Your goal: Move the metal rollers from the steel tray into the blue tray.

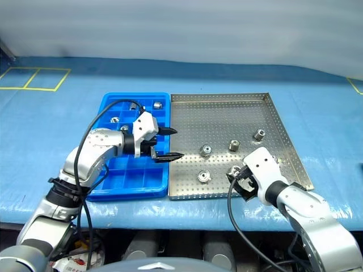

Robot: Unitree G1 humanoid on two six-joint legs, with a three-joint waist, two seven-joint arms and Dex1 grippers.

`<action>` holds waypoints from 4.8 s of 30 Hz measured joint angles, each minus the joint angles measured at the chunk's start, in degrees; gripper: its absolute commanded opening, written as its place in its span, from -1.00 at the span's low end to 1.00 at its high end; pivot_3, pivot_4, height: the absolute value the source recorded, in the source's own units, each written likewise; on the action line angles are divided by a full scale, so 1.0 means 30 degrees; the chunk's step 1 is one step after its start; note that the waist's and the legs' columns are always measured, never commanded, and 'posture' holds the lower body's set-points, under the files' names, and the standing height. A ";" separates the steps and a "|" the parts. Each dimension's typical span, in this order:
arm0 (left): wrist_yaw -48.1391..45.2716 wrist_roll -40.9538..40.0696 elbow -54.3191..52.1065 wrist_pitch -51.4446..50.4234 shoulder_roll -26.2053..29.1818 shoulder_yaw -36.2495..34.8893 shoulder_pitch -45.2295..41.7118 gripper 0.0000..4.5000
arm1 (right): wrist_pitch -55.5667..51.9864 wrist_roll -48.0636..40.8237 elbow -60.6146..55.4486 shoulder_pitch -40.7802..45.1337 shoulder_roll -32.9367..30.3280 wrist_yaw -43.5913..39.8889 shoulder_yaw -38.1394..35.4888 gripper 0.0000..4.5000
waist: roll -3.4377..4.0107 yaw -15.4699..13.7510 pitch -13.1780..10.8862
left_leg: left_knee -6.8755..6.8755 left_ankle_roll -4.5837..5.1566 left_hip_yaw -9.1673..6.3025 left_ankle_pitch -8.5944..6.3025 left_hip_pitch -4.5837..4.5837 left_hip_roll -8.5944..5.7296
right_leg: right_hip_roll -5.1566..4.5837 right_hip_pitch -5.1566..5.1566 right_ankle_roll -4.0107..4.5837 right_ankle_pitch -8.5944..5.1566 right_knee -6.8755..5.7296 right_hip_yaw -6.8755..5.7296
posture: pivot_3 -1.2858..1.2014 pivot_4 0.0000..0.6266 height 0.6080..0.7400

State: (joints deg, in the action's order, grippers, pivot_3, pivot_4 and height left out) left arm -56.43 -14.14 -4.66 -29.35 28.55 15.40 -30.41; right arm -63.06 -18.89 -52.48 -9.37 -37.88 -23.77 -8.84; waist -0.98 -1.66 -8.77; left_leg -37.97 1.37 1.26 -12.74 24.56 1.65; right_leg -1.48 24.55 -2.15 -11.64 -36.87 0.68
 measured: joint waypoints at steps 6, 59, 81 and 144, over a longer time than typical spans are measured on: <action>-0.0201 0.0021 0.0075 -0.0032 -0.0069 0.0286 -0.0007 0.99 | -0.0024 -0.0020 -0.0005 0.0022 -0.0069 0.0006 0.0401 0.99 | 0.0000 0.0011 0.0000 | -0.0004 0.0000 0.0001 0.0001 -0.0001 0.0001 | 0.0002 0.0000 0.0000 0.0000 -0.0004 0.0001 | 0.09 -0.52 1.00; 0.1412 0.2626 0.8743 0.1750 -0.6222 0.2760 -0.5021 0.99 | 0.0421 0.0164 -0.0035 0.0195 0.1241 0.1203 0.1196 0.99 | -0.0004 0.0033 0.0002 | -0.0059 0.0026 0.0028 -0.0005 0.0020 -0.0025 | 0.0008 -0.0015 -0.0028 0.0016 -0.0010 0.0011 | 0.05 -0.52 1.00; 0.1730 0.5807 1.4686 0.5049 -0.8329 0.3332 -0.5835 0.03 | 0.0423 0.0185 -0.0860 -0.1050 0.2502 0.2648 0.1236 1.00 | -0.0002 0.0334 0.0004 | -0.0069 0.0035 0.0013 -0.0010 0.0013 -0.0013 | 0.0012 -0.0007 -0.0033 0.0020 -0.0023 0.0032 | 0.03 -0.52 1.00; 1.5671 0.3811 -0.4475 -0.4741 -0.5207 -0.7175 0.5368 -0.67 | 0.3464 0.0729 0.5822 0.9348 0.5976 0.0459 1.0465 1.00 | -0.0015 -0.1817 0.0004 | -0.0073 0.0048 -0.0019 0.0014 0.0003 -0.0020 | -0.0010 -0.0028 -0.0080 0.0069 -0.0018 0.0010 | 0.25 -0.52 1.00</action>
State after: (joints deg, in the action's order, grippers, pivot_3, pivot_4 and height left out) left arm -9.42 -2.70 -18.09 -43.57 12.93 -6.13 -14.30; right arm -52.66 -16.70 -35.02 18.67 -19.95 -22.39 22.56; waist -1.03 -7.11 -8.76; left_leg -38.19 1.51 1.20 -12.70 24.57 1.59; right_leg -1.51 24.47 -2.39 -11.43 -36.92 0.71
